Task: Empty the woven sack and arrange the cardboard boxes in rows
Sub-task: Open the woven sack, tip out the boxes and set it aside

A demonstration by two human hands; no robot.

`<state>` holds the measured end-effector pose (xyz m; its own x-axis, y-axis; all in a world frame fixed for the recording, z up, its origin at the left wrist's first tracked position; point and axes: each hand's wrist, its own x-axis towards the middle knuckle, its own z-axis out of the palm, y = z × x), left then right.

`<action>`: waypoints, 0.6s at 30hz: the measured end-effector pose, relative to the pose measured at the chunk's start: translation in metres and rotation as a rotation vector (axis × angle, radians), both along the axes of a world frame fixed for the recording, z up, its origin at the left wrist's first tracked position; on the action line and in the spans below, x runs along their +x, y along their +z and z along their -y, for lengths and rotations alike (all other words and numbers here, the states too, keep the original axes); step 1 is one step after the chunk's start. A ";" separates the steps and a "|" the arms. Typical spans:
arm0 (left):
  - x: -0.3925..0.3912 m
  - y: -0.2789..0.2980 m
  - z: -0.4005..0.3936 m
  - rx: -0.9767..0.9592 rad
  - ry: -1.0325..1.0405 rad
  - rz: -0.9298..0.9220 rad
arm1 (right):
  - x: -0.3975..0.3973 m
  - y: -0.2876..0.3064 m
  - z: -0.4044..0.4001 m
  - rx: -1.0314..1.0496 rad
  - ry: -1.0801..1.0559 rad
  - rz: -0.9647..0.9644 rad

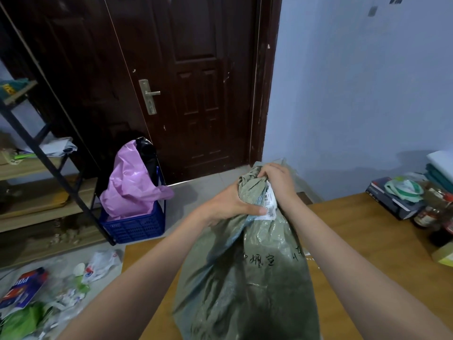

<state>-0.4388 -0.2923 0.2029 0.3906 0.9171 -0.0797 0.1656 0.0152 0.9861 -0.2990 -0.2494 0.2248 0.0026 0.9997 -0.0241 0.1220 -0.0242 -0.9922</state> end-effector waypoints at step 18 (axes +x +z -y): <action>0.011 -0.008 -0.014 0.057 0.421 0.044 | 0.006 0.000 0.018 0.022 0.243 0.117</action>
<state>-0.4279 -0.2785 0.1945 -0.0170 0.9997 -0.0155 0.1145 0.0173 0.9933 -0.2929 -0.2675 0.2248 -0.2359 0.9716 -0.0160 0.2359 0.0412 -0.9709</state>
